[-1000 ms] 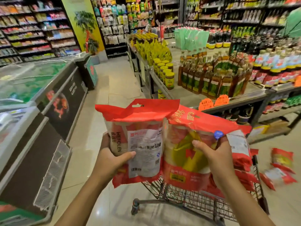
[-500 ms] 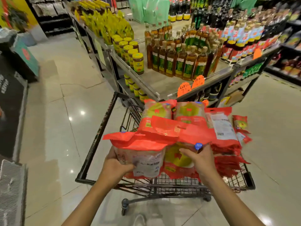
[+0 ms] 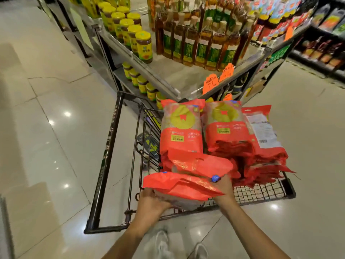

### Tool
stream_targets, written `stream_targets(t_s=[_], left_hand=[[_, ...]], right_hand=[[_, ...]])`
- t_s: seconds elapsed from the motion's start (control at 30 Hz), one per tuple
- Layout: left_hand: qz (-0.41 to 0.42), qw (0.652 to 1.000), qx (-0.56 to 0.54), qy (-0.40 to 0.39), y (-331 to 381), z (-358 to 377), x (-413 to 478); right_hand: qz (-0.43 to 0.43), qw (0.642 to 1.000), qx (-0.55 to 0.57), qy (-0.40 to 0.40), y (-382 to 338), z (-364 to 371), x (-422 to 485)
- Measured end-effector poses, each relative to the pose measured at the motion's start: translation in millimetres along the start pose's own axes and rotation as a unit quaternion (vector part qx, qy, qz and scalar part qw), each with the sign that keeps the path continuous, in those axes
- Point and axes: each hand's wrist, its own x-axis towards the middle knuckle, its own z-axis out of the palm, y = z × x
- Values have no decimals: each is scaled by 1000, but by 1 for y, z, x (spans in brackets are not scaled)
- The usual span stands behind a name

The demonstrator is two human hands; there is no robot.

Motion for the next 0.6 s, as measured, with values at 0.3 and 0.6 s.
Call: stream_targets(t_s=[0.3, 0.6], left_hand=[[3, 989, 93, -118, -29, 6, 30], [26, 955, 244, -169, -23, -13, 28]], right_hand=[[76, 972, -188, -118, 54, -12, 35], [93, 900, -336, -261, 61, -21, 51]])
